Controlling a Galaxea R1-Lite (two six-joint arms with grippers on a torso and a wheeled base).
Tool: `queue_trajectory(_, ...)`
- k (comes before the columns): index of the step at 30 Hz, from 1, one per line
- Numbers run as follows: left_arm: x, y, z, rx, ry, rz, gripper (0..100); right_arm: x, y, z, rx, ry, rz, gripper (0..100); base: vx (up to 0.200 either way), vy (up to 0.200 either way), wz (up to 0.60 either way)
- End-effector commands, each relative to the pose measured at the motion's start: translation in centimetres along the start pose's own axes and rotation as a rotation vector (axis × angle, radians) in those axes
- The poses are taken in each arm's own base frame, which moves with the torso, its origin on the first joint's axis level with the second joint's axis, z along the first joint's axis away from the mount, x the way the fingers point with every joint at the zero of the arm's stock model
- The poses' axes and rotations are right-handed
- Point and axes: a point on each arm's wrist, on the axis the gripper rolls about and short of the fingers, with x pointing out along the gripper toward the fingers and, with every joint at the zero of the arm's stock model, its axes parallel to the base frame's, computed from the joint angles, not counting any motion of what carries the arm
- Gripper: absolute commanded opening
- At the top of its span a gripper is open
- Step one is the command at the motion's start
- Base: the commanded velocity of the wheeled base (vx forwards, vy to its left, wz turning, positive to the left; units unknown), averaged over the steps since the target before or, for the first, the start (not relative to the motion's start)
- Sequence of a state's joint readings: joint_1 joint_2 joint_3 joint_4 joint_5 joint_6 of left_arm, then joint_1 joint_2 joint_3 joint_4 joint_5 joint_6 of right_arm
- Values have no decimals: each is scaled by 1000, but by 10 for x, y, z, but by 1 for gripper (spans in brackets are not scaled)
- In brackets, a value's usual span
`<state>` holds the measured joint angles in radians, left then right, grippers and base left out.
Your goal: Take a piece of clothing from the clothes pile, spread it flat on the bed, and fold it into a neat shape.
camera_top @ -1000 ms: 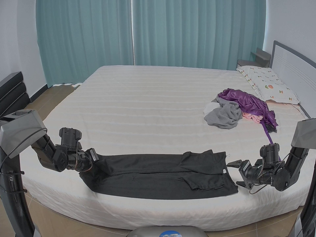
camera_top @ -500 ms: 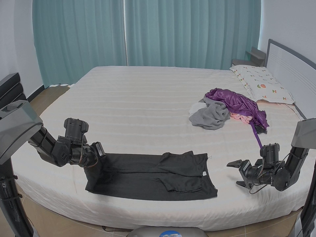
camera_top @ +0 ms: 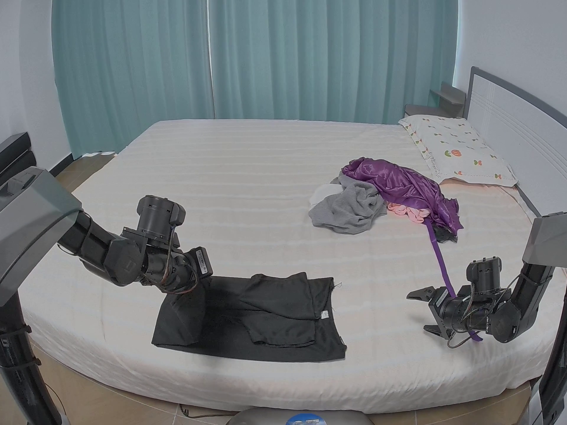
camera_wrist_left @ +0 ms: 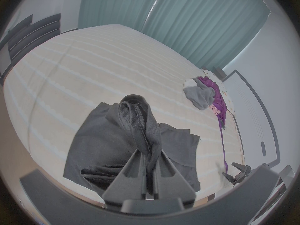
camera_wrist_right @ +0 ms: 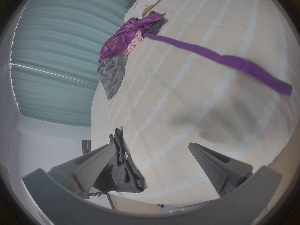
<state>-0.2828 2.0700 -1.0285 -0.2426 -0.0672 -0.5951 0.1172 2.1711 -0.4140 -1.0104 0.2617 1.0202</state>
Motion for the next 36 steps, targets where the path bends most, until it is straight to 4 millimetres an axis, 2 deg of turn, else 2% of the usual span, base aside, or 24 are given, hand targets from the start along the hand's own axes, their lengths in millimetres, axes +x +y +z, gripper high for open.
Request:
queue_trajectory(1,1,-18,-1,30,7,-30,0,0,0,0,-1,1,0,100,0,-200,0)
queue_trajectory(9,18,-44,-12,80,69,-46,0,0,0,0,-1,1,0,100,0,-200,0)
queue_trajectory(18,46,-57,-25,50,108,-10,0,0,0,0,-1,1,0,100,0,0,0)
queue_trajectory(28,55,-64,-30,39,121,-10,0,0,-2,-1,-15,5,-6,100,0,0,0)
queue_trajectory(29,55,-64,-30,40,122,-10,100,0,-2,-1,-17,5,-6,100,0,0,0)
queue_trajectory(32,51,-69,-40,60,166,-5,100,1,-2,-2,-16,7,-9,100,0,0,0)
queue_trajectory(36,49,-71,-41,65,167,-6,100,1,-3,-2,-16,8,-10,100,0,0,0)
